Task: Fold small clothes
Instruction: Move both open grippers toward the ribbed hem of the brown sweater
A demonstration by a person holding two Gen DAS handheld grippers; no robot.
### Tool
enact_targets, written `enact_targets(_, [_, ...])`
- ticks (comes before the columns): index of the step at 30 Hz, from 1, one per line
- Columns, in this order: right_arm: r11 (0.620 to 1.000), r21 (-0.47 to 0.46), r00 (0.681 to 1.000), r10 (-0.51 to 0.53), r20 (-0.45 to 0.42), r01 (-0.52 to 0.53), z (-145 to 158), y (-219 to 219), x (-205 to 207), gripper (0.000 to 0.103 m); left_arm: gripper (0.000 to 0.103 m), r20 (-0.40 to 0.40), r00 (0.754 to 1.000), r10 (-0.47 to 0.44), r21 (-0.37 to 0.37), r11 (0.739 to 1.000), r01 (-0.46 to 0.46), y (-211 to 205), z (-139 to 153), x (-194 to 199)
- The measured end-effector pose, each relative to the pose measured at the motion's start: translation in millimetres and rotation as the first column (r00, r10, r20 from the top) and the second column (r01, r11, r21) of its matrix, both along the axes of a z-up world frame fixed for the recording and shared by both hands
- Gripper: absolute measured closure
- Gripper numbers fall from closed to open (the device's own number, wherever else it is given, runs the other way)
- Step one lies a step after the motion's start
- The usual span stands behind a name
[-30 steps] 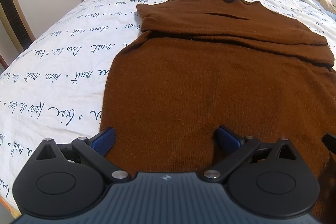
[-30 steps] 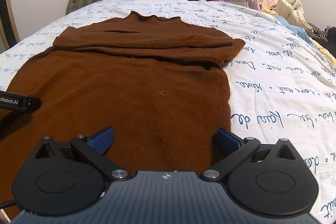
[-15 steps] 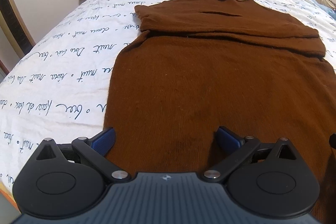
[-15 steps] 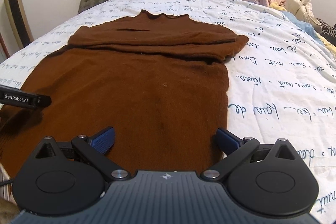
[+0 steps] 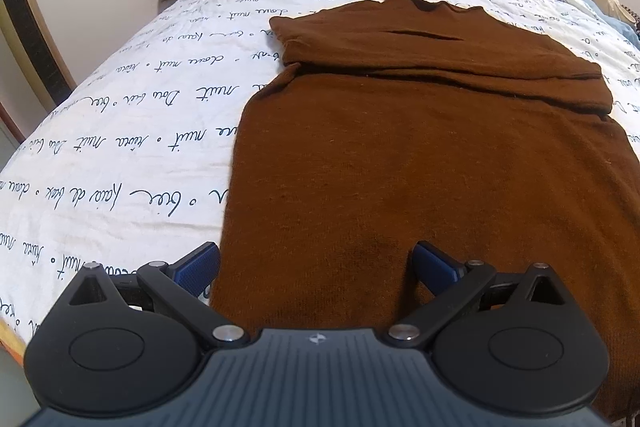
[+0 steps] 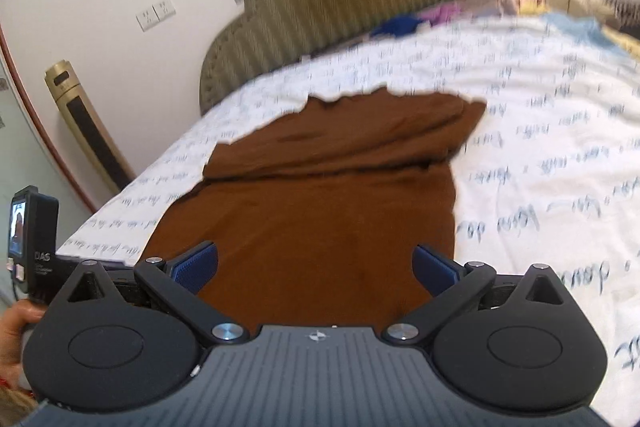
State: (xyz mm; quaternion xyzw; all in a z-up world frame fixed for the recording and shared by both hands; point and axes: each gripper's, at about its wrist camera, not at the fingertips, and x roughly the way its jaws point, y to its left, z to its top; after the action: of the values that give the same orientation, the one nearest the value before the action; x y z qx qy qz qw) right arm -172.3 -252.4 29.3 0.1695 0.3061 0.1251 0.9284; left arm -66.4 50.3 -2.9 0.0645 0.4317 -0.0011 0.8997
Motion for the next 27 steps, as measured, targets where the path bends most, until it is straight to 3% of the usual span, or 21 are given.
enact_targets(11, [1.0,-0.026,0.992,0.007,-0.126,-0.01,-14,-1,-13,0.001,0.0,0.011,1.0,0.013,-0.005,1.0,-0.013,5,3,-4])
enact_targets(27, [0.997,-0.074,0.988,0.019,-0.15,-0.03,-22,-4,-17,0.003,0.0,0.011,1.0,0.025,-0.004,1.0,-0.025,14,5,-12])
